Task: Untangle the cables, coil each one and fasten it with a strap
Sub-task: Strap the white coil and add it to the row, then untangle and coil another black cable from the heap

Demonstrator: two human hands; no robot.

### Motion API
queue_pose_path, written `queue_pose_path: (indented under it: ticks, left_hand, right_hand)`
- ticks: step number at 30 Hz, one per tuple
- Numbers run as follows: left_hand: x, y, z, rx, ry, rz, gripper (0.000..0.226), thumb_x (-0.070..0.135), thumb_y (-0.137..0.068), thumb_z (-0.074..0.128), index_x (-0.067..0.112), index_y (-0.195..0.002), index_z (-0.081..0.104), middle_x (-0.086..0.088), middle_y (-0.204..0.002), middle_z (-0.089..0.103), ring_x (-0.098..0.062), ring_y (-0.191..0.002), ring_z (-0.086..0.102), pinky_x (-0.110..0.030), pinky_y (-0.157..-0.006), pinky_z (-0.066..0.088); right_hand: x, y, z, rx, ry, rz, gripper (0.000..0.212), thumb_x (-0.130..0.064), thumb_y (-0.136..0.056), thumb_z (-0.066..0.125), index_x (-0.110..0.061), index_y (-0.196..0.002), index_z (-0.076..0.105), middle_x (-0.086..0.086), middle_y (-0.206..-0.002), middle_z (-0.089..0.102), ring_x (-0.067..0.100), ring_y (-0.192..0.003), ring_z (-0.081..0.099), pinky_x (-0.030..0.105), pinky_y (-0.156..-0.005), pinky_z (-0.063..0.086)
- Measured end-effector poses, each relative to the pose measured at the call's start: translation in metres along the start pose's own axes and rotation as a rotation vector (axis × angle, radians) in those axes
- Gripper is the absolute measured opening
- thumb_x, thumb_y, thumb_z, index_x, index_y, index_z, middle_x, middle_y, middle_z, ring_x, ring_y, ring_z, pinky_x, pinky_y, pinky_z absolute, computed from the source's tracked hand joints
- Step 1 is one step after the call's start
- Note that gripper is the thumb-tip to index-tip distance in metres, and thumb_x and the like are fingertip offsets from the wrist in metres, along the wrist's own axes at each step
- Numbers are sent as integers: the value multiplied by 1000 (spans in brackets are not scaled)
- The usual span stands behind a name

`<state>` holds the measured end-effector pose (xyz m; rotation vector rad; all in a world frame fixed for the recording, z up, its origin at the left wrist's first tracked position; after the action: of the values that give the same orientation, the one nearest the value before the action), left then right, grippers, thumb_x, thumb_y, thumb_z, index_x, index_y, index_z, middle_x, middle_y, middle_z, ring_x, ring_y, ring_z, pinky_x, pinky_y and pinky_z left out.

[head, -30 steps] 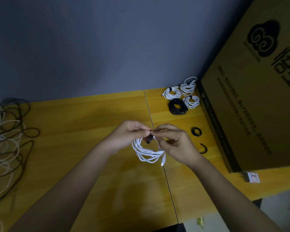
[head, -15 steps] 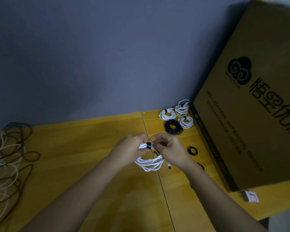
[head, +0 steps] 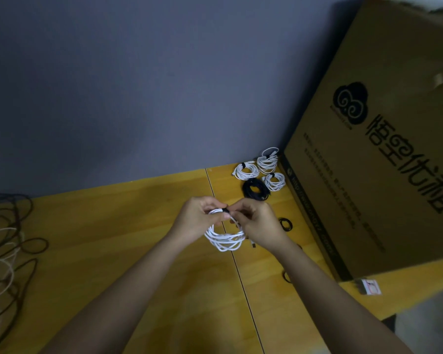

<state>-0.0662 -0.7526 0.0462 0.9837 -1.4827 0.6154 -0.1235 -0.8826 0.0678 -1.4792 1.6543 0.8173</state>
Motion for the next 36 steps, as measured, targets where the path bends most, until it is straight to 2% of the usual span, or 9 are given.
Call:
queue_pose_path:
  ticks: [4,8,11,15,18,23,26,29,36]
  left_hand:
    - [-5,-18,8,87,50,19,10,4,-79,76,10,-82,68,6,-69,70,0,-51,58,-12,-55,43]
    - [-17,-46,20,157,45,13,10,9,-80,76,16,-80,68,6,-71,69,-2,-60,61,-24,-63,50]
    - [-34,-72,28,201,31,6,19,11,-81,76,26,-74,66,6,-74,69,-4,-67,63,-27,-67,49]
    - [-54,-106,31,250,38,-25,19,12,-82,74,27,-75,64,3,-77,70,-7,-71,64,-17,-64,46]
    - [-73,-135,28,274,36,-50,13,12,-83,73,20,-78,65,4,-74,67,-1,-67,61,-13,-62,43]
    - [-99,-184,18,190,-82,-54,8,19,-90,66,21,-98,67,15,-88,65,12,-77,59,-10,-69,42]
    - [-109,-205,6,206,-130,-9,12,27,-87,65,27,-99,64,16,-91,65,10,-81,61,-15,-72,47]
    - [-132,-217,-11,315,-303,-90,7,21,-89,63,23,-95,63,6,-95,67,-15,-91,65,-37,-81,52]
    - [-143,-229,-25,357,-581,-205,20,23,-95,55,16,-112,63,-5,-112,66,-26,-99,62,-39,-84,50]
  right_hand:
    - [24,-5,-8,138,-124,87,5,-15,-92,63,-15,-97,65,-6,-83,67,4,-70,64,30,-62,54]
    - [50,-4,-6,170,-81,151,33,-28,-99,48,-17,-129,58,-15,-88,65,-3,-75,59,12,-63,43]
    - [83,-14,7,55,-117,248,55,-37,-99,41,-20,-150,28,-12,-122,52,-1,-105,47,10,-82,37]
    - [120,-46,14,45,-174,296,56,-33,-97,48,-24,-149,28,-15,-87,47,-2,-73,45,17,-65,41]
    - [149,-78,13,99,-279,347,47,-20,-95,56,-16,-141,45,4,-113,65,22,-101,64,43,-86,54]
    - [179,-142,21,59,-253,326,41,-3,-95,54,-3,-135,48,14,-126,60,23,-112,58,16,-85,50]
    - [201,-187,31,80,-121,322,41,-4,-96,54,-1,-136,47,22,-129,57,34,-118,55,35,-99,46]
    - [215,-218,48,71,5,310,42,-10,-97,53,-4,-138,46,15,-136,53,30,-127,48,34,-104,37]
    - [210,-233,58,144,260,150,56,-40,-96,51,-19,-145,35,9,-139,42,30,-109,55,35,-76,46]
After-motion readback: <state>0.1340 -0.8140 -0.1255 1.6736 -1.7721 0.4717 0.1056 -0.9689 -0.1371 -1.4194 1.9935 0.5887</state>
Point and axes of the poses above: each hand's wrist, its own y-axis away from the middle knuckle, its own z-axis out of the palm, x = y × z, the point moved 7 cm from there along -y, towards the middle knuckle
